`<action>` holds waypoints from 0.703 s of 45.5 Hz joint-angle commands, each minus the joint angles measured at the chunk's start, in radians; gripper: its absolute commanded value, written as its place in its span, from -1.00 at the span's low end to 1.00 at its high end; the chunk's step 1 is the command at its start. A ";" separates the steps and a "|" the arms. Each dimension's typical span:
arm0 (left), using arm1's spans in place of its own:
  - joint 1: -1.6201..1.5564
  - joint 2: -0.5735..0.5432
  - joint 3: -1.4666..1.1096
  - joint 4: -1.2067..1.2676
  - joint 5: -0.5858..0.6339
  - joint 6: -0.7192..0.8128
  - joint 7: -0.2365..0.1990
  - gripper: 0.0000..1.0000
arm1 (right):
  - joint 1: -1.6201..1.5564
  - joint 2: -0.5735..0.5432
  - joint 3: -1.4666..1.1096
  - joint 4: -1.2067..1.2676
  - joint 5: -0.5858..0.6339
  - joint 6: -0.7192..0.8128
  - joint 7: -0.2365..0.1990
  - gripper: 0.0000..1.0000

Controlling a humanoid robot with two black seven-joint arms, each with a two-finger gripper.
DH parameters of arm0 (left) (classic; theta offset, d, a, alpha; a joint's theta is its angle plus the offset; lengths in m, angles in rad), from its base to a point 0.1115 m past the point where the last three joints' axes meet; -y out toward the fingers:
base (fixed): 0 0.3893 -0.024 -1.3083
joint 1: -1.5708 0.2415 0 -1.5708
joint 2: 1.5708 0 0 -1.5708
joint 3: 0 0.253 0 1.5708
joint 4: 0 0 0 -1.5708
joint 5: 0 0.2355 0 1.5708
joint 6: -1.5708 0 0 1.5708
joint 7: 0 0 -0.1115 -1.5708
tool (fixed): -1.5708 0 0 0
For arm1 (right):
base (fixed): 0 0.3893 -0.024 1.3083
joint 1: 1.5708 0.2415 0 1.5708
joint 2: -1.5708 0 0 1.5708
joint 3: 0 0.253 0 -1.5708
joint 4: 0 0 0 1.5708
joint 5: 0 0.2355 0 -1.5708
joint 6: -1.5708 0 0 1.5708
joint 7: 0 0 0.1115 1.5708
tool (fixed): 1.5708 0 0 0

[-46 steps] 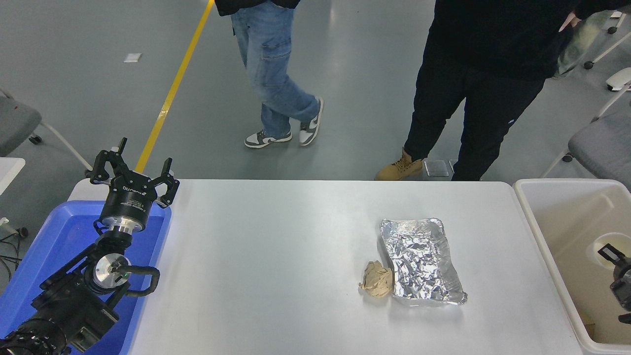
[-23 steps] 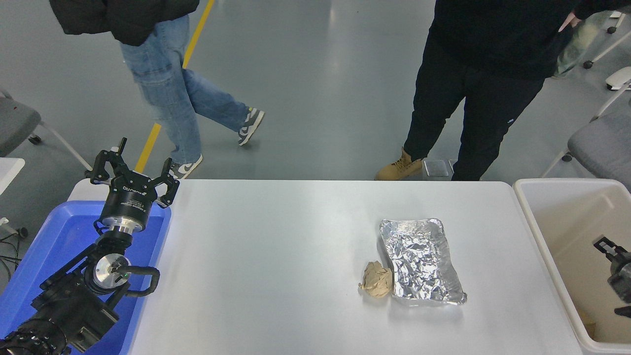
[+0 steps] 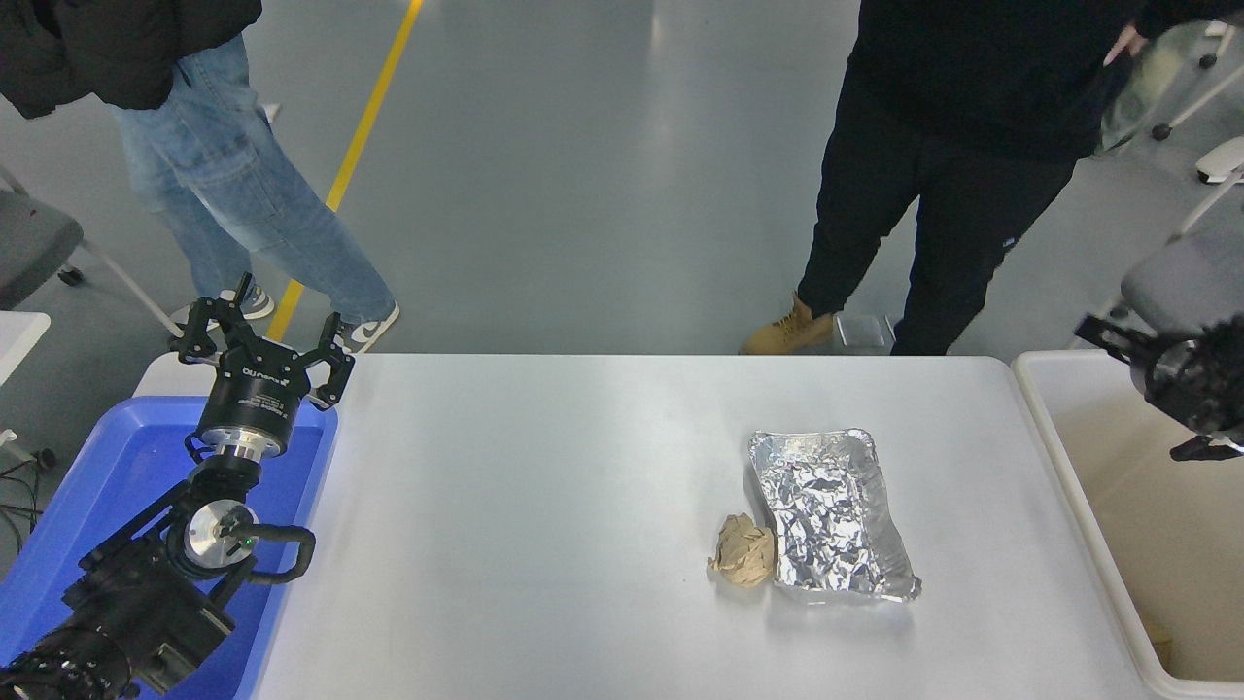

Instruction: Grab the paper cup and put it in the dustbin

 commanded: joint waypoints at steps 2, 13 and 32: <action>-0.001 0.000 0.000 0.001 0.000 0.000 0.000 0.96 | 0.283 0.117 -0.081 0.169 -0.002 0.257 -0.002 1.00; 0.000 0.000 0.000 0.001 0.000 0.000 0.000 0.96 | 0.418 0.188 -0.090 0.330 -0.009 0.417 -0.002 1.00; 0.000 0.000 0.000 0.001 0.000 0.000 0.000 0.96 | 0.703 0.193 -0.073 0.617 -0.008 0.509 -0.002 1.00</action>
